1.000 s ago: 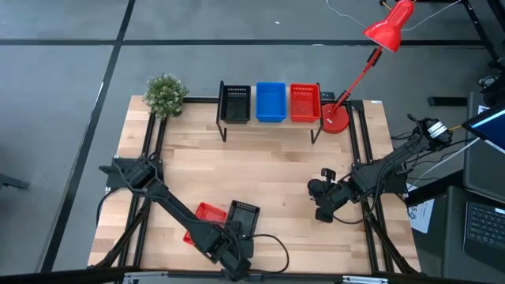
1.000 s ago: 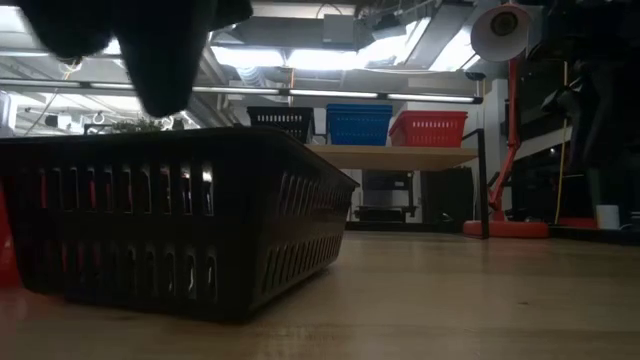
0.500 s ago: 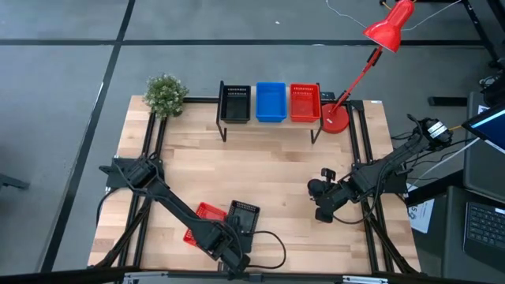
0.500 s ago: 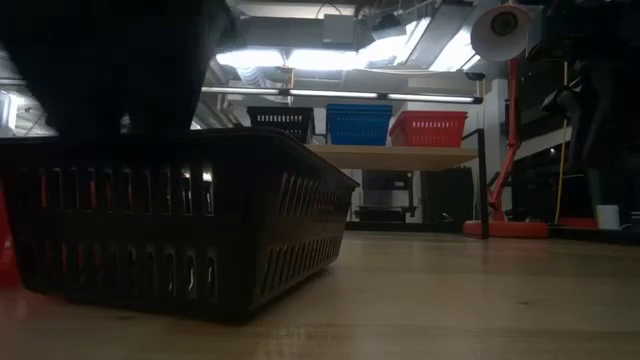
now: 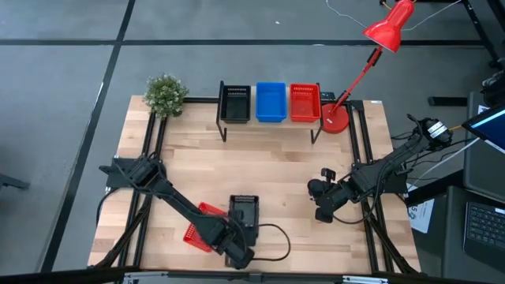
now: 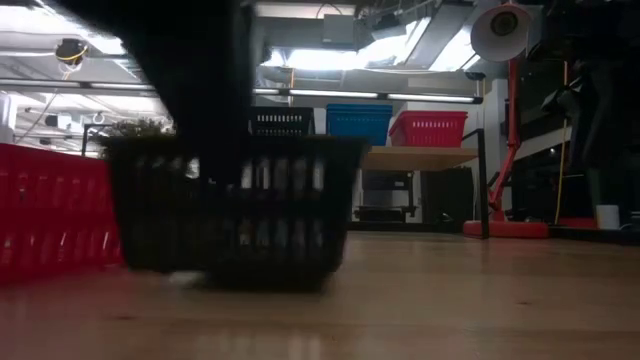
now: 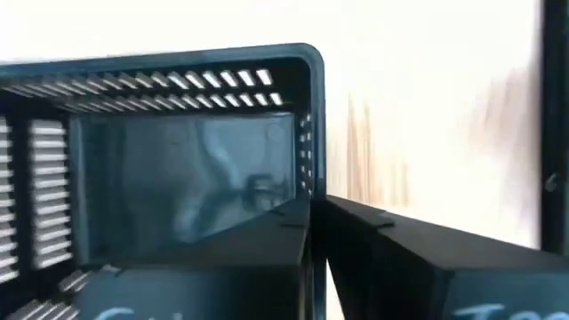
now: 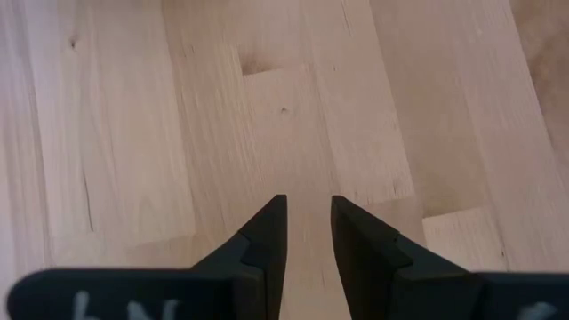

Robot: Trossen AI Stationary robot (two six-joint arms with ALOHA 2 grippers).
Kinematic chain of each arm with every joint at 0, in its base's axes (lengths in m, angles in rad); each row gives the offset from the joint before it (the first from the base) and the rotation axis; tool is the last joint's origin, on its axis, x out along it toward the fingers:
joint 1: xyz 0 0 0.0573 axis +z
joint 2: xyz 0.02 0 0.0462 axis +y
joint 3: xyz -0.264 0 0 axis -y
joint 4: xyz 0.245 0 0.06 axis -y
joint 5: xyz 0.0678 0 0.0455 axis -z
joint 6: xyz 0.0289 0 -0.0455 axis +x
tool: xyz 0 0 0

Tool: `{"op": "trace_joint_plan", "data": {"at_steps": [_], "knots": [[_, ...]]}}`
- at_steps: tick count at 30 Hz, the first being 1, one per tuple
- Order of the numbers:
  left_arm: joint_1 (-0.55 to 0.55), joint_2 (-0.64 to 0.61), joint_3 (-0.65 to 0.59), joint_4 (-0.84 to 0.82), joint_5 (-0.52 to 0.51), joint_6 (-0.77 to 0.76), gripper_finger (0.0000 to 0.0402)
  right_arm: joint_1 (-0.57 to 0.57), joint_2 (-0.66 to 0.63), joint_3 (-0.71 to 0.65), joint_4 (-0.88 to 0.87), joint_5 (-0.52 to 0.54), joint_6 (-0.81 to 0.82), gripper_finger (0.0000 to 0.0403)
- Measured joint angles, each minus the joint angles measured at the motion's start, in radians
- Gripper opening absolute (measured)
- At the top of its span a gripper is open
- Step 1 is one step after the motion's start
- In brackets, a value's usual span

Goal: Stack baskets on shelf by color
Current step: Stack the black basket on top of the stacked black basket on the shelf

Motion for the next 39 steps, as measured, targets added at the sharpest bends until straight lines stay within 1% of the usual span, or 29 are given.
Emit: {"op": "trace_joint_plan", "data": {"at_steps": [3, 6, 9, 11, 14, 18, 20, 22, 25, 27, 29, 31, 32, 35, 39], "knots": [[0.026, 0.000, 0.065, -0.071, 0.001, 0.100, 0.0006, 0.000, 0.000, 0.000, 0.000, 0.000, 0.000, 0.0089], [0.057, -0.027, 0.176, -0.227, -0.032, 0.235, 0.0004, 0.000, 0.000, 0.000, 0.000, 0.000, 0.000, 0.0089], [0.090, -0.095, 0.291, -0.445, -0.155, 0.330, 0.0003, 0.000, 0.000, 0.000, 0.000, 0.000, -0.001, 0.0089], [0.124, -0.147, 0.348, -0.554, -0.243, 0.381, 0.0002, 0.000, 0.000, 0.000, 0.000, 0.000, -0.001, 0.0089], [0.199, -0.239, 0.386, -0.634, -0.331, 0.479, 0.0002, 0.000, 0.001, 0.000, 0.003, 0.000, -0.001, 0.0089], [0.360, -0.367, 0.387, -0.670, -0.342, 0.611, 0.0001, 0.000, 0.001, 0.000, 0.003, 0.001, -0.003, 0.0089], [0.466, -0.405, 0.387, -0.679, -0.299, 0.682, 0.0001, 0.000, 0.001, 0.000, 0.006, 0.014, -0.003, 0.0089], [0.590, -0.433, 0.386, -0.680, -0.209, 0.753, 0.0001, 0.000, 0.001, 0.000, 0.007, 0.034, 0.001, 0.0089], [0.763, -0.439, 0.378, -0.663, -0.078, 0.855, 0.0001, 0.000, 0.001, 0.000, 0.015, 0.054, 0.001, 0.0089], [0.855, -0.433, 0.364, -0.655, -0.004, 0.906, 0.0001, 0.000, 0.000, 0.000, 0.016, 0.064, 0.001, 0.0089], [0.922, -0.425, 0.341, -0.611, 0.076, 0.942, 0.0001, 0.000, 0.000, 0.000, 0.015, 0.064, 0.001, 0.0089], [0.965, -0.420, 0.311, -0.559, 0.165, 0.969, 0.0000, 0.000, 0.000, 0.000, 0.017, 0.063, 0.001, 0.0089], [0.974, -0.419, 0.296, -0.539, 0.177, 0.981, 0.0000, 0.000, 0.000, 0.000, 0.017, 0.063, 0.004, 0.0089], [0.983, -0.419, 0.279, -0.480, 0.178, 1.006, 0.0000, 0.000, 0.000, 0.000, 0.016, 0.063, 0.017, 0.0089], [0.980, -0.420, 0.279, -0.484, 0.173, 1.017, 0.0000, 0.000, 0.000, 0.000, 0.016, 0.063, 0.039, 0.0089]]}}
